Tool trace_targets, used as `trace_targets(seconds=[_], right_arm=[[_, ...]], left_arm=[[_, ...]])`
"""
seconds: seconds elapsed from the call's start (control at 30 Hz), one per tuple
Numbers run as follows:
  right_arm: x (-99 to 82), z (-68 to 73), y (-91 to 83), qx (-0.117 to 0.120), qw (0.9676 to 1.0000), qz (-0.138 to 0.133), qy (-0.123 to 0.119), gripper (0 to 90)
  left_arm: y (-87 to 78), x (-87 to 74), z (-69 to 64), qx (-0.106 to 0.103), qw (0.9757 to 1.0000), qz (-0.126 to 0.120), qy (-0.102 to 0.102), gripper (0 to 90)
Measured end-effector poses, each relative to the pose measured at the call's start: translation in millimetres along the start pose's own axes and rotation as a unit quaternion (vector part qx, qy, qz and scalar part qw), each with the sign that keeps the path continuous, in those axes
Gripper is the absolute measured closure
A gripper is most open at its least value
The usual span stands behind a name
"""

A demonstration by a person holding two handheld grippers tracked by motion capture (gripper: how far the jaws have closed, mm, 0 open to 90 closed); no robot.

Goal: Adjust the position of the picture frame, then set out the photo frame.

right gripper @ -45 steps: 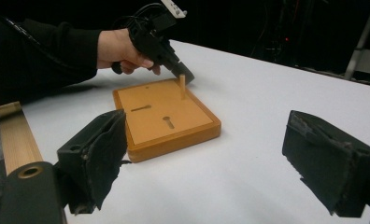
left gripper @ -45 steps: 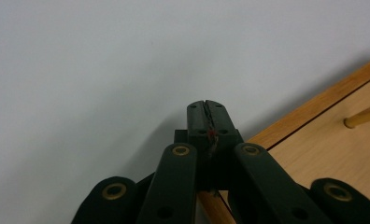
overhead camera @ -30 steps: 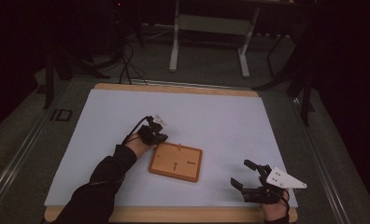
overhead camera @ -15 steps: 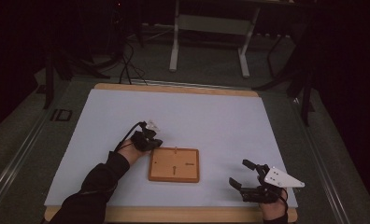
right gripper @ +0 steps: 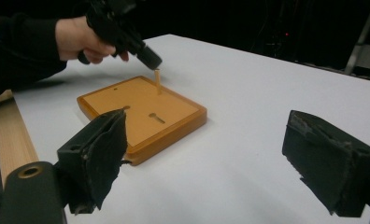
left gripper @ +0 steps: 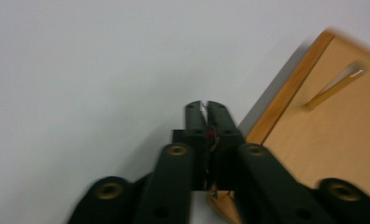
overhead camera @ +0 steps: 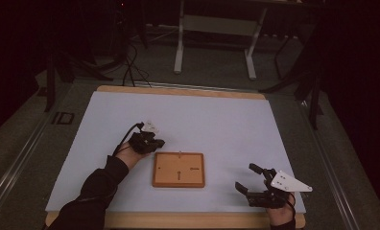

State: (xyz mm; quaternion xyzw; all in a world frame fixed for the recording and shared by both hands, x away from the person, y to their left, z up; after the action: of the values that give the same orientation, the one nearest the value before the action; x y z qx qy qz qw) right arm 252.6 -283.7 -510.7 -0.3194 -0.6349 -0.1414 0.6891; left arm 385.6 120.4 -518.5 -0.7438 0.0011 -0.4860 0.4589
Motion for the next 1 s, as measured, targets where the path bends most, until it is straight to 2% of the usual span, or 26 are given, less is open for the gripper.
trace_targets(seconds=[0.13,0.17,0.27,0.4,0.5,0.67,0.77,0.87,0.9,1.0], right_arm=[[0.6,1.2,1.0,0.001,1.0,0.0,-0.004,15.2],[0.8,1.6,1.3,0.001,1.0,0.0,-0.006,15.2],[1.0,2.5,2.0,0.001,0.9999,0.0,-0.012,15.3],[1.8,3.7,2.8,0.003,0.9999,0.002,-0.011,15.4],[1.4,5.3,4.8,0.006,0.9999,0.007,-0.014,15.6],[1.8,5.9,7.0,0.009,0.9997,0.008,-0.019,15.6],[1.1,5.1,7.5,0.016,0.9998,0.007,-0.01,15.5],[1.2,4.9,7.8,0.017,0.9997,0.009,-0.012,15.5],[1.5,5.0,7.9,0.019,0.9997,0.008,-0.012,15.5],[3.1,6.3,7.9,0.015,0.9997,0.005,-0.02,15.4]], left_arm=[[-10.8,3.4,-6.3,-0.017,0.9997,-0.019,-0.003,78.0],[-13.4,3.2,-8.3,-0.022,0.9994,-0.025,-0.002,74.3],[-19.9,0.3,-12.9,-0.053,0.9978,-0.038,-0.005,70.2],[-25.3,-4.3,-21.6,-0.078,0.9953,-0.056,0.003,70.2],[-23.8,-7.7,-27.7,-0.093,0.9941,-0.056,0.004,67.6],[-18.2,-13.4,-34.5,-0.102,0.9931,-0.059,0.008,65.6],[-15.7,-14.9,-37.3,-0.096,0.9936,-0.059,0.008,62.5],[-12.7,-16.2,-40.6,-0.097,0.9931,-0.064,0.012,61.9],[-11.8,-16.3,-42.2,-0.098,0.9928,-0.067,0.014,59.4],[-8.9,-16.8,-46.5,-0.104,0.9915,-0.077,0.016,59.3]])
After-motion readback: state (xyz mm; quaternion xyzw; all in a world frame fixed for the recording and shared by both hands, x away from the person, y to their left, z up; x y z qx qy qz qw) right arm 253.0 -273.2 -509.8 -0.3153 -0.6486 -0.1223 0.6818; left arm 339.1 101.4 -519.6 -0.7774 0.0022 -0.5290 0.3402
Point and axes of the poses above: each handheld gripper's, and its own axes: y roughly forward along the jaws, x roughly out of its top, z roughly to its left, the point moved 2 cm from there along y, roughly forward along the jaws, and after that the axes turned 3 degrees about -y, right-handed, at the moved point
